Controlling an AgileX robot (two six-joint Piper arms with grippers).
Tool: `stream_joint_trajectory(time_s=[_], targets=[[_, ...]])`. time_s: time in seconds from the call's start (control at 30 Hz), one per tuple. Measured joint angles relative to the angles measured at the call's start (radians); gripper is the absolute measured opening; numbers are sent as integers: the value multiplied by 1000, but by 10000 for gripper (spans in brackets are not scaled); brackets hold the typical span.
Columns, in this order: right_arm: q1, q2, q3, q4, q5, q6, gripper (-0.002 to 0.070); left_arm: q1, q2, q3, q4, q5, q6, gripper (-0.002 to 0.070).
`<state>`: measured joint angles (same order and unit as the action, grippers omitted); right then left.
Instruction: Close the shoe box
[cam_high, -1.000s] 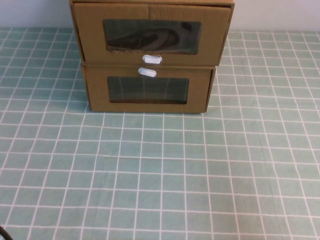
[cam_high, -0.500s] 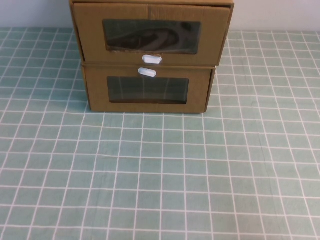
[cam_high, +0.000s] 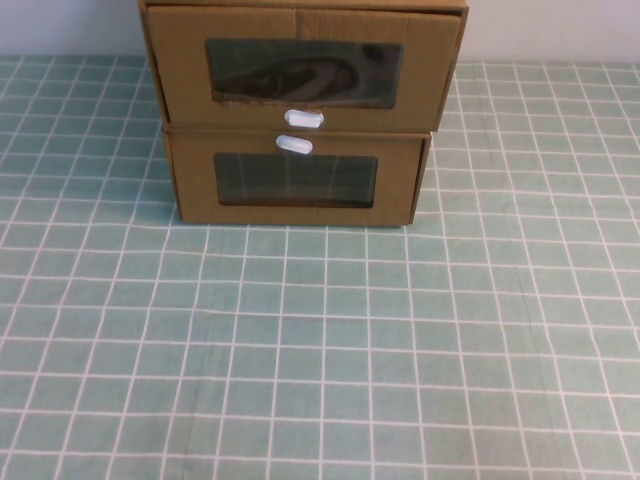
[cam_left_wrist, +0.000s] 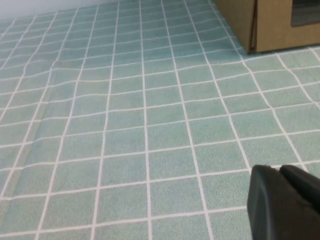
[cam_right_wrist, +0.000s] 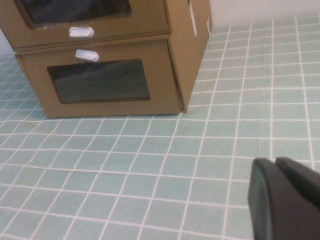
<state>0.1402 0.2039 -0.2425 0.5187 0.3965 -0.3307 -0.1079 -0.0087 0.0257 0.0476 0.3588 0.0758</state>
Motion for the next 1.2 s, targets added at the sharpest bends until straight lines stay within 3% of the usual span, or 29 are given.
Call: stream_joint_trajectory(time_s=[0.87, 1.2], targets=[[-2, -3, 2, -35, 101, 0, -14, 0, -1, 0, 20, 6, -26, -3], [-39, -172, 125, -182, -38, 15, -14, 0, -1, 0, 20, 6, -26, -3]])
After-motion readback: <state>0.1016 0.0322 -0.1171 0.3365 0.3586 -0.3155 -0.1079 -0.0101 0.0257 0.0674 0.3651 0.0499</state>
